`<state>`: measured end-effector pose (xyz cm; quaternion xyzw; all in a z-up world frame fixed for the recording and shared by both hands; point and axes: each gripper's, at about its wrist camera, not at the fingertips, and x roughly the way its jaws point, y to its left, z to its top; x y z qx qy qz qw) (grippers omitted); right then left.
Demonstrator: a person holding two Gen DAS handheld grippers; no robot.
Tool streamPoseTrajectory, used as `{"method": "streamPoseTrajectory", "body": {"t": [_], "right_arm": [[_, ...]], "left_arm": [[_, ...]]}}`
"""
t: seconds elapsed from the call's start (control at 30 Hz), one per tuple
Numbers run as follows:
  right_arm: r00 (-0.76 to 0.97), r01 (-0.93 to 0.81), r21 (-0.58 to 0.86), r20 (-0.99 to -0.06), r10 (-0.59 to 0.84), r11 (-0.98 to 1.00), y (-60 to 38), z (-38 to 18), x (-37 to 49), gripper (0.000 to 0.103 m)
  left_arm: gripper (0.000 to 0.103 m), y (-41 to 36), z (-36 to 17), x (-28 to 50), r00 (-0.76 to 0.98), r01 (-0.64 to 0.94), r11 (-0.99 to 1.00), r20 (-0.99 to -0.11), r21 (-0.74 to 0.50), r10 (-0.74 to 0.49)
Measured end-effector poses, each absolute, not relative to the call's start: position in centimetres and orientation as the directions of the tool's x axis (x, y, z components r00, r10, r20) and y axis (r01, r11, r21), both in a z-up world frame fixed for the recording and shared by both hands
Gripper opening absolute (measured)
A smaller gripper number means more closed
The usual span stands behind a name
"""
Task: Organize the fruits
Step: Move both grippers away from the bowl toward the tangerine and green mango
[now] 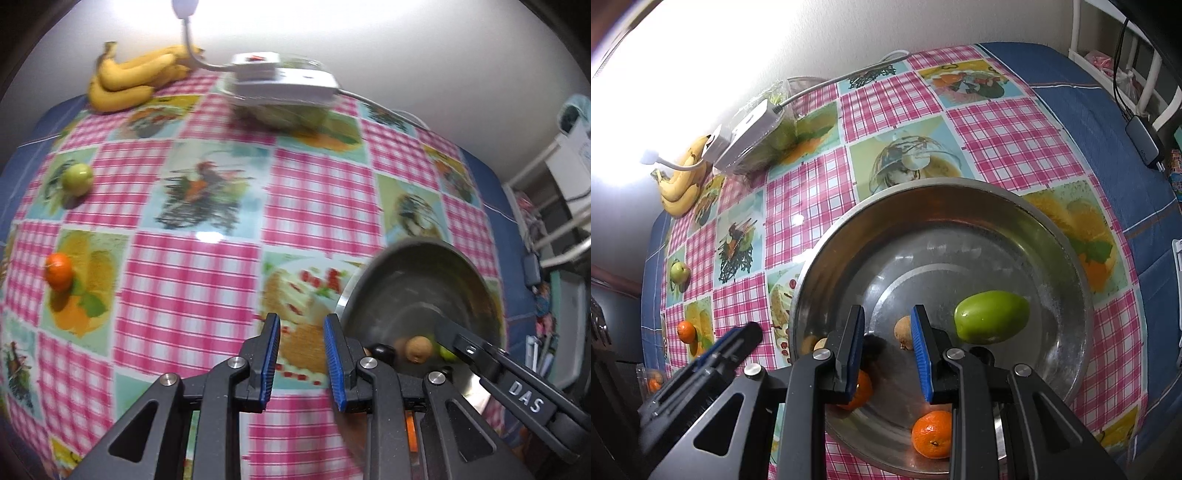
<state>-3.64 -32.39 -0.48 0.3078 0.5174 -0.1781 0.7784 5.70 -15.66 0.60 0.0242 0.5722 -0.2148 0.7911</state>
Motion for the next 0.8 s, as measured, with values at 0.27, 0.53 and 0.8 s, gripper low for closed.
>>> {"method": "streamPoseTrajectory", "body": {"t": [0.27,0.53,0.8], "right_arm": [[0.396,0.589,0.288,-0.918,0.042,0.755,-32.2,-0.5,-3.5,0.026],[0.384,0.585,0.272,-0.923,0.034,0.764,-32.0,-0.5,-3.4,0.029],[0.364,0.594,0.242,-0.931,0.012,0.767,-31.9,-0.8,-3.2,0.066]], "left_arm": [[0.034,-12.4,1.4,7.2,0.344,0.245,0.962,-0.917,-0.119,-0.201],[0.065,-11.7,1.8,7.4,0.366,0.209,0.974,-0.916,-0.092,-0.165],[0.085,-11.3,1.3,7.6,0.370,0.177,0.984,-0.924,-0.025,-0.090]]}}
